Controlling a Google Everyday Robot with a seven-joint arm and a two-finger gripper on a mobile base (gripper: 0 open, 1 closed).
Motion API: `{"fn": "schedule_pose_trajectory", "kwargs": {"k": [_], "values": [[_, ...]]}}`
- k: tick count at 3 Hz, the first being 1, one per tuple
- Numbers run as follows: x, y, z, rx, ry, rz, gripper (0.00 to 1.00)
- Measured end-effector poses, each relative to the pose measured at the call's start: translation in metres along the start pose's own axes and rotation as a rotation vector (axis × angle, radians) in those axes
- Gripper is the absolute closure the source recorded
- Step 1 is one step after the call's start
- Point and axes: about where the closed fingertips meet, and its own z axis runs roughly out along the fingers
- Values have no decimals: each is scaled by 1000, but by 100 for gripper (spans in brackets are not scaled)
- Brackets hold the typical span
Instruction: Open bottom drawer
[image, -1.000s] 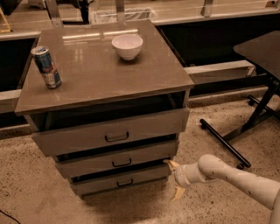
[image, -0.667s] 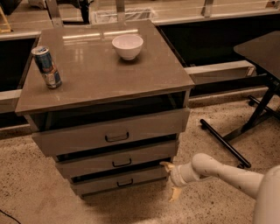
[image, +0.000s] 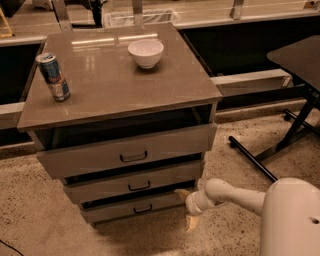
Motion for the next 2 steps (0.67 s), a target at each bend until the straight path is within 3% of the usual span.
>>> {"fn": "schedule_pose_trajectory", "kwargs": {"k": [2], "values": [[25,-27,34,63,35,-8,0]]}}
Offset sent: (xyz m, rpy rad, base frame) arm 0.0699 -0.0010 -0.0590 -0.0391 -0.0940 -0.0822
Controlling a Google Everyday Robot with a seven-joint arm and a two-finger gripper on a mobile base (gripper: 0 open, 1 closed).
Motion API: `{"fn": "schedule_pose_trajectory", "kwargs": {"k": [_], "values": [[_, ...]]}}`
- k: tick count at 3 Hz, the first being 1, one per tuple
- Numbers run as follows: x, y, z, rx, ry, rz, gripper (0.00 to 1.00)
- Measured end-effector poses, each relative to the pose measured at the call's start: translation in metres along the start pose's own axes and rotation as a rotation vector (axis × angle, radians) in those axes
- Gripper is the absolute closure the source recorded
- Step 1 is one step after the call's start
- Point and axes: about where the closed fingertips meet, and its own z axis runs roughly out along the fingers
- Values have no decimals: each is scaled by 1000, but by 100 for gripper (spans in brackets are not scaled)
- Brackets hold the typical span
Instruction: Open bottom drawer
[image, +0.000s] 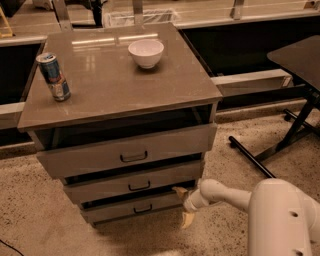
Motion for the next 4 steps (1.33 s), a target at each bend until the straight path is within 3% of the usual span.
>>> {"fn": "schedule_pose_trajectory", "kwargs": {"k": [2,3,4], "values": [[38,-18,35,29,55,67,0],[49,-21,40,39,68,92,19],[49,-23,32,46,86,91,27]]}}
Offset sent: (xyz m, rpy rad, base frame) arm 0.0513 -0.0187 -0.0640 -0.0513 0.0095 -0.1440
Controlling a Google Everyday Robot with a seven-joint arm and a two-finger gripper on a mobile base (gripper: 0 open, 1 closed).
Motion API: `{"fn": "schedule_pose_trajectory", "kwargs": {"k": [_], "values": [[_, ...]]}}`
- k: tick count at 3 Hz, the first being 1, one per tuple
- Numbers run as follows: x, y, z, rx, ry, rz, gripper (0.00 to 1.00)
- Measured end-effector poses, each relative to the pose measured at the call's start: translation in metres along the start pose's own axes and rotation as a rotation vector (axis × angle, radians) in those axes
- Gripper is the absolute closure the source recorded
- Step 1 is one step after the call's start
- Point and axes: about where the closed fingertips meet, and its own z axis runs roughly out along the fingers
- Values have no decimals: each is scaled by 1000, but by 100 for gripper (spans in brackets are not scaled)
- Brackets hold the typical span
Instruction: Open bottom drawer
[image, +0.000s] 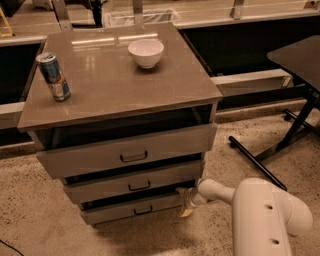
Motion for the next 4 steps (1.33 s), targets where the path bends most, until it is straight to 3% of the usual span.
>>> {"fn": "schedule_pose_trajectory", "kwargs": {"k": [1,2,3,4], "values": [[-2,10,-10,-29,16,-18,30],[-8,42,-29,-97,14,-40,29],[-13,92,-39,-240,30,-63,30],[-17,113,-50,-302,34,-74,30]]}}
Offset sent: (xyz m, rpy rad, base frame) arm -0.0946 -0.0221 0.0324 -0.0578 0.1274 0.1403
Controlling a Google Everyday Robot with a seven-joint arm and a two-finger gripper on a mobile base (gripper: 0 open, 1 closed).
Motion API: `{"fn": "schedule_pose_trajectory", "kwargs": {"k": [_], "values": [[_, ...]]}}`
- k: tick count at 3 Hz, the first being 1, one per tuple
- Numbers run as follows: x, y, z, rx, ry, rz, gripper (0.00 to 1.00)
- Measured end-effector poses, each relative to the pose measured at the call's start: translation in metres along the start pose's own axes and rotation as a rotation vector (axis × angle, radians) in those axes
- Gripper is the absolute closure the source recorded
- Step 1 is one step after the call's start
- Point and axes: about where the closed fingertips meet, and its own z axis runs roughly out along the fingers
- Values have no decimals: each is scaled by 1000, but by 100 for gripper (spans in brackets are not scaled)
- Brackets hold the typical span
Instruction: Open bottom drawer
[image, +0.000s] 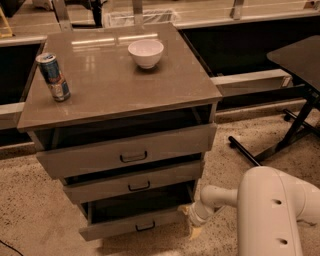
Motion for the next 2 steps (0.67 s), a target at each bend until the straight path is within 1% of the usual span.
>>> {"fn": "schedule_pose_trajectory", "kwargs": {"k": [1,2], "values": [[-3,0,-6,0,0,0,29],[-8,-1,-13,10,-7,-2,23]]}}
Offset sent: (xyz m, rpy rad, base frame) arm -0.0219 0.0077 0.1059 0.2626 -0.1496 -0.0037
